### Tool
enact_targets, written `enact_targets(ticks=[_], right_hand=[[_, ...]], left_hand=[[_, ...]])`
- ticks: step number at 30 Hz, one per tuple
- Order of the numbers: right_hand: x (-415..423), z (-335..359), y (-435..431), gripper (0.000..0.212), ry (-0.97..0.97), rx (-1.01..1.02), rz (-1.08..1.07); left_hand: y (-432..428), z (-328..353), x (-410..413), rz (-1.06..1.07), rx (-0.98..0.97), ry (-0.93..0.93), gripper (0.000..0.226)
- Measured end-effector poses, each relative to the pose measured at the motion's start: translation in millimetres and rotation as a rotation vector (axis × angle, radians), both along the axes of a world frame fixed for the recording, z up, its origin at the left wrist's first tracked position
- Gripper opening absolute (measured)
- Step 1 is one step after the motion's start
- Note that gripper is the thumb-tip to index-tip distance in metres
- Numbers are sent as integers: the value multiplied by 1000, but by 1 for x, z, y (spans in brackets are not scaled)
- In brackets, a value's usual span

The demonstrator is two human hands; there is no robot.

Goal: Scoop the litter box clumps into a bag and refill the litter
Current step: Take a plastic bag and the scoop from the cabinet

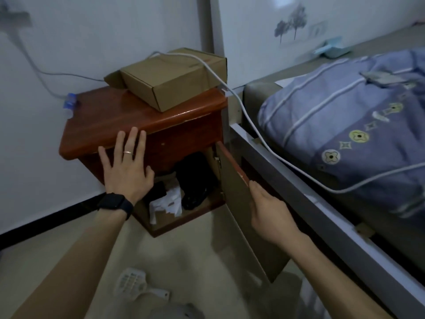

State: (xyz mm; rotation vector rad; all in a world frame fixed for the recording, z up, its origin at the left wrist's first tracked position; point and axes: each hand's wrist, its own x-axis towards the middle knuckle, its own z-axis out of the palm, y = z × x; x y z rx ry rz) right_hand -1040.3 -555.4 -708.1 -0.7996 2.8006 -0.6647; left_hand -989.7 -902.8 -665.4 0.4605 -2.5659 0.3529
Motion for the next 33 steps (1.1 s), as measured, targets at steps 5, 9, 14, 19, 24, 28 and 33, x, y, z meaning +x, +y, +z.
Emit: enact_targets(ticks=[5, 9, 14, 19, 24, 28, 33], right_hand=[[33, -3, -31, 76, -84, -102, 137], [57, -23, -69, 86, -115, -203, 187], [67, -55, -129, 87, 74, -185, 148], [37, -65, -200, 75, 300, -103, 207], [0, -67, -247, 81, 380, -31, 241], [-8, -72, -260, 91, 405, -9, 233], [-7, -73, -262, 98, 421, 16, 224]], left_hand=[[-8, 8, 4, -54, -19, 13, 91], [-28, 7, 24, 57, 63, 92, 84], [-66, 5, 46, 92, 11, 105, 73], [-93, 4, 58, -2, -61, 60, 67], [-93, -4, 54, 6, -92, 70, 67], [-90, -8, 51, 21, -72, 79, 68], [-82, -7, 51, 41, -27, 85, 77]])
